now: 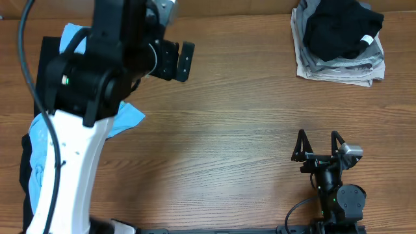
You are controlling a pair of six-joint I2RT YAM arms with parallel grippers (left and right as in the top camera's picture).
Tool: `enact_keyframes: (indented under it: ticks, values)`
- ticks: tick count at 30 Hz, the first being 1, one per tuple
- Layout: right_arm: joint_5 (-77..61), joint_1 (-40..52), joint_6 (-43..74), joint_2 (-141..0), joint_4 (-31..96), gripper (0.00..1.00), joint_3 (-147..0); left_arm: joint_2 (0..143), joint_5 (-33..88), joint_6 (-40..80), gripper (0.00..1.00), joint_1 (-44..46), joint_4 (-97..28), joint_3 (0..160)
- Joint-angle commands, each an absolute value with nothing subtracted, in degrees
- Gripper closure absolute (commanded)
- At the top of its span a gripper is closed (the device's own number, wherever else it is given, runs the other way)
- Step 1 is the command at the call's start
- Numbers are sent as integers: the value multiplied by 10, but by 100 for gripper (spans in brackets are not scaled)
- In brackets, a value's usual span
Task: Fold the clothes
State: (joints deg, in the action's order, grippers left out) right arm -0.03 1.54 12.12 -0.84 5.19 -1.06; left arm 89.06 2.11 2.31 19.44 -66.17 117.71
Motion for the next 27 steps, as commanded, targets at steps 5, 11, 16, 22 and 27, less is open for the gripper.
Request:
enact_keyframes:
  ticks: [5, 11, 16, 22, 27]
  values:
    - [-3, 19, 120, -2, 48, 0, -4, 765, 11, 8, 0, 179, -441, 873]
    - [-3, 19, 120, -2, 48, 0, -4, 646, 12, 10, 0, 160, -277, 649]
    - [-3, 19, 120, -2, 48, 0, -4, 540, 13, 28, 0, 142, -177, 496]
    - [-3, 19, 120, -2, 48, 0, -4, 410, 10, 28, 0, 129, -30, 323]
    - [-3, 19, 120, -2, 48, 0, -4, 318, 5, 44, 0, 118, 77, 201]
